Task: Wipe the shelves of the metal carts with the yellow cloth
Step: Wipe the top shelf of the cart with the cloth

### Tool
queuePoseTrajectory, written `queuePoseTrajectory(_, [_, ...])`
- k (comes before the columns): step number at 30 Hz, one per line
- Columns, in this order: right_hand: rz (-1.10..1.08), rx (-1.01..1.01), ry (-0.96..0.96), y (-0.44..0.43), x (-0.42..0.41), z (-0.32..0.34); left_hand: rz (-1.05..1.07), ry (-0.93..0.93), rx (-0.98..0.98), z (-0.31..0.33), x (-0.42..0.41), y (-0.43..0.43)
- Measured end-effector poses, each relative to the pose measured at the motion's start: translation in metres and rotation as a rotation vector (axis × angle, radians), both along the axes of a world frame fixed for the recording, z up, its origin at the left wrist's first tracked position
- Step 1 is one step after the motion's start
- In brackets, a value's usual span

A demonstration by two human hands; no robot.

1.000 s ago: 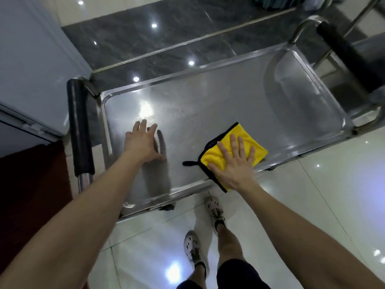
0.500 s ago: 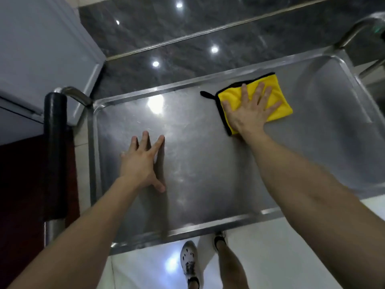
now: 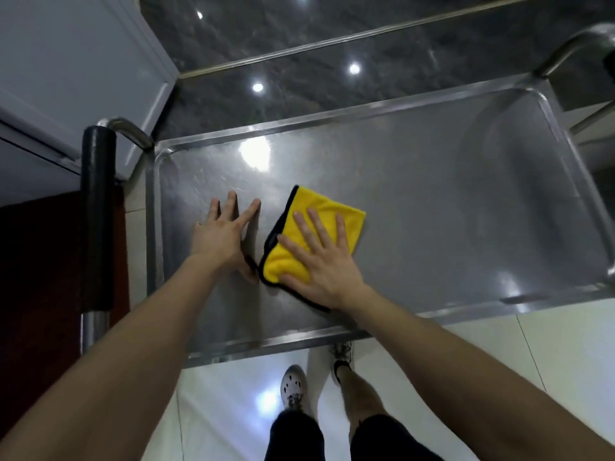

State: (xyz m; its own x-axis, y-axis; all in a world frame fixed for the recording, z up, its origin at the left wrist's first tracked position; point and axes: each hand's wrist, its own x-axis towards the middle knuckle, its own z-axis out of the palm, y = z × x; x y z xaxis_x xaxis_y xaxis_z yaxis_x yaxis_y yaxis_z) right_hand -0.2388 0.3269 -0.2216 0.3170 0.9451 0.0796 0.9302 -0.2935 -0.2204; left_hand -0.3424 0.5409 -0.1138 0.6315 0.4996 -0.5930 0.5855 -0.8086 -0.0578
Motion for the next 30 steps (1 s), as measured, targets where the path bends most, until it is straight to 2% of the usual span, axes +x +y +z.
queuePoseTrajectory(5, [0.057, -0.083, -0.020, -0.079, 0.016, 0.000, 0.003, 0.008, -0.018, 0.003, -0.002, -0.004])
queuePoseTrajectory(10, [-0.195, -0.092, -0.056, -0.132, 0.085, 0.004, -0.005, 0.009, 0.014, 0.000, -0.002, -0.003])
queuePoseTrajectory(14, [-0.466, -0.147, -0.010, -0.098, 0.141, 0.014, -0.017, -0.003, 0.027, -0.006, 0.000, -0.001])
queuePoseTrajectory(17, [-0.610, -0.152, 0.034, -0.052, 0.136, 0.011, 0.014, -0.053, 0.022, -0.012, -0.002, 0.000])
queuePoseTrajectory(19, [-0.466, -0.117, -0.006, -0.035, 0.107, 0.008, 0.036, -0.108, 0.013, -0.012, -0.007, 0.002])
queuePoseTrajectory(21, [-0.206, -0.088, -0.021, -0.034, 0.068, 0.006, 0.094, -0.174, 0.033, -0.014, -0.020, 0.000])
queuePoseTrajectory(25, [0.113, -0.118, 0.006, -0.068, -0.005, 0.010, 0.292, -0.306, 0.155, -0.018, -0.052, -0.025])
queuePoseTrajectory(28, [0.261, -0.147, 0.014, -0.104, -0.036, 0.014, 0.283, -0.367, 0.249, -0.020, -0.077, -0.054])
queuePoseTrajectory(30, [0.248, -0.106, 0.094, -0.115, -0.038, 0.025, 0.255, -0.454, 0.217, -0.022, -0.099, -0.078])
